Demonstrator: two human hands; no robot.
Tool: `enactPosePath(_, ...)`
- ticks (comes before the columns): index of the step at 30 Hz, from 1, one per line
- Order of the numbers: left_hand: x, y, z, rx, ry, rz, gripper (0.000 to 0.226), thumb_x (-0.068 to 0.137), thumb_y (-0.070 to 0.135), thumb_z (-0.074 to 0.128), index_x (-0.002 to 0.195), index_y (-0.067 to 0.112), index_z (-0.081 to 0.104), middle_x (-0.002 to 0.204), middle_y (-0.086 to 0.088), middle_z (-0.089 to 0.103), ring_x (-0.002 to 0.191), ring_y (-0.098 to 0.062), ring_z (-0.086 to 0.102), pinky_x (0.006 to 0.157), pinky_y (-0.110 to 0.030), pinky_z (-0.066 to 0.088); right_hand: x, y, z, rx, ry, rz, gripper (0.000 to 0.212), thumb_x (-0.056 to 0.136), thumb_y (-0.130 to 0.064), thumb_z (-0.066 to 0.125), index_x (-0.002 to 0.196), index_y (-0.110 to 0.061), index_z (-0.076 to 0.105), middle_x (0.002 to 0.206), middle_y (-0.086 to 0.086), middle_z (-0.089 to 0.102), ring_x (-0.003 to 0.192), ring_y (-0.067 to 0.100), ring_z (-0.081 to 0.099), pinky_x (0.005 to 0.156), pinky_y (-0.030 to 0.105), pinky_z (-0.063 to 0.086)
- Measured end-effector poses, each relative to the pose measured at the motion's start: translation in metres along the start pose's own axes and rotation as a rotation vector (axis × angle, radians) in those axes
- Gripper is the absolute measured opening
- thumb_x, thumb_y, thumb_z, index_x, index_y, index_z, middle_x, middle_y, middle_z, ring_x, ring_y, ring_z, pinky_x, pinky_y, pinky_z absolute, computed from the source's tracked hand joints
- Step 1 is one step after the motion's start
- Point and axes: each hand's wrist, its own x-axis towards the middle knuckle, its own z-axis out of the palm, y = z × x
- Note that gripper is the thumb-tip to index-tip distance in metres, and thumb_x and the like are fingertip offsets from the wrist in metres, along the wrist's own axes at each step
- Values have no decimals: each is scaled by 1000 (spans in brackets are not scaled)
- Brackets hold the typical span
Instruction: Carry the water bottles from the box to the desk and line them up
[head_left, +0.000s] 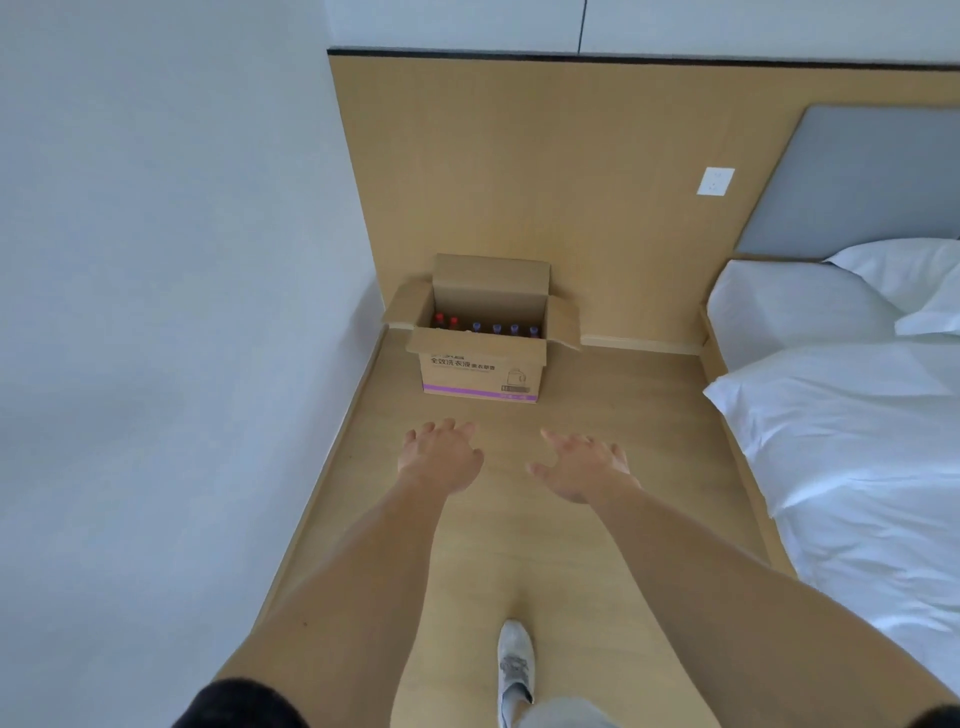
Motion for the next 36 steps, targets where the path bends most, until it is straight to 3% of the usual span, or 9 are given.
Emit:
enactPosePath(14, 219, 6, -102, 15, 11, -3, 53, 101, 39, 37, 153, 29, 36, 153, -4, 42, 142, -28, 35, 116, -47, 29, 211, -13, -123, -1, -14, -76, 73, 94, -67, 36, 158, -37, 18, 160, 6, 32, 146, 28, 30, 118, 51, 21)
enactPosePath(18, 280, 6, -113, 29, -19, 35, 55, 102, 41, 37, 156, 31, 31, 157, -4, 39, 145, -29, 33, 118, -50, 27, 264, -7, -139, 23, -13, -29, 70, 93, -66, 36, 156, -38, 23, 155, 5, 39, 144, 27, 33, 117, 54, 18)
enactPosePath(30, 504, -13, -173, 80, -80, 215, 54, 102, 44, 37, 154, 31, 34, 156, -2, 39, 141, -29, 36, 115, -48, 29, 433, -21, -214, 89, -32, 164, 71, 93, -65, 36, 155, -33, 24, 156, 8, 39, 144, 31, 33, 116, 54, 21)
enactPosePath(36, 585, -39, -196, 76, -116, 220, 54, 103, 47, 36, 154, 32, 34, 155, -2, 40, 140, -30, 38, 116, -49, 29, 498, -43, -245, 119, -23, 180, 72, 95, -67, 35, 158, -35, 19, 159, 6, 34, 147, 29, 28, 120, 52, 18)
